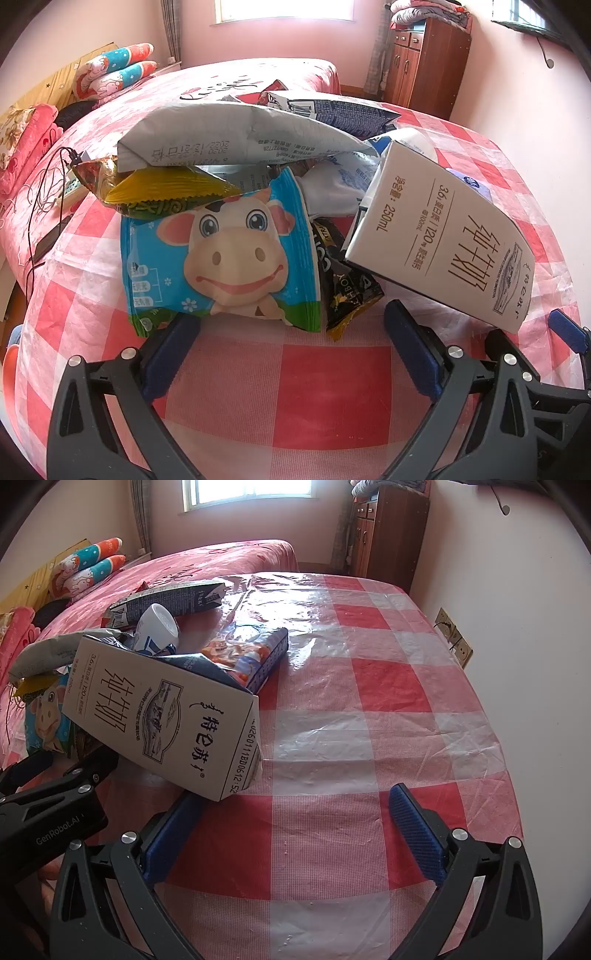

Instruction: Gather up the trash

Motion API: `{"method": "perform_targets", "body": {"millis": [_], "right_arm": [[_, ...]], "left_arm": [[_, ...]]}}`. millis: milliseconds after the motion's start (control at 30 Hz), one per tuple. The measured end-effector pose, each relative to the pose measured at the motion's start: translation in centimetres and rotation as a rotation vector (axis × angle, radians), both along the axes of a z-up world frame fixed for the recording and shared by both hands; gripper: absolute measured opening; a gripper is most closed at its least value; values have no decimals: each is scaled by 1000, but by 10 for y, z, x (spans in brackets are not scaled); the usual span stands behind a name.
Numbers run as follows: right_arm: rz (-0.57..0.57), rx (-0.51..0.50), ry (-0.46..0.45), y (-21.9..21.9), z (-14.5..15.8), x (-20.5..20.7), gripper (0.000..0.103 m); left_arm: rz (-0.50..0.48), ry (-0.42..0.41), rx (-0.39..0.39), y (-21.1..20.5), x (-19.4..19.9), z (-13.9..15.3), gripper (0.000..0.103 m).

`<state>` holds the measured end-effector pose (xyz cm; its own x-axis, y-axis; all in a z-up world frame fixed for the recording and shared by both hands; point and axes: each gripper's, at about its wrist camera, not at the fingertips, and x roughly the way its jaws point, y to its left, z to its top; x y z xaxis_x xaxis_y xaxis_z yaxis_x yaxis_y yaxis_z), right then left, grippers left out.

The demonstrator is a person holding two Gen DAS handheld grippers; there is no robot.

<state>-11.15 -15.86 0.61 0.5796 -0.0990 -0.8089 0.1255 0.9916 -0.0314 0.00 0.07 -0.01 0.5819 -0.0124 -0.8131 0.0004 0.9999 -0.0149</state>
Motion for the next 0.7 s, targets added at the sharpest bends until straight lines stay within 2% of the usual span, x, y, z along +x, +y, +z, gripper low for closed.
{"method": "perform_targets", "body": {"millis": [267, 500, 700], "right_arm": [[19, 12, 5, -1, 0, -11, 99], [62, 55, -18, 9, 1, -38, 99], [81, 67, -103, 16, 18, -74, 99]], "left_arm": [[-32, 10, 6, 6, -9, 0, 99], [-73, -20, -3, 17, -52, 3, 99], [-96, -85, 20, 37, -91, 22, 99]]}}
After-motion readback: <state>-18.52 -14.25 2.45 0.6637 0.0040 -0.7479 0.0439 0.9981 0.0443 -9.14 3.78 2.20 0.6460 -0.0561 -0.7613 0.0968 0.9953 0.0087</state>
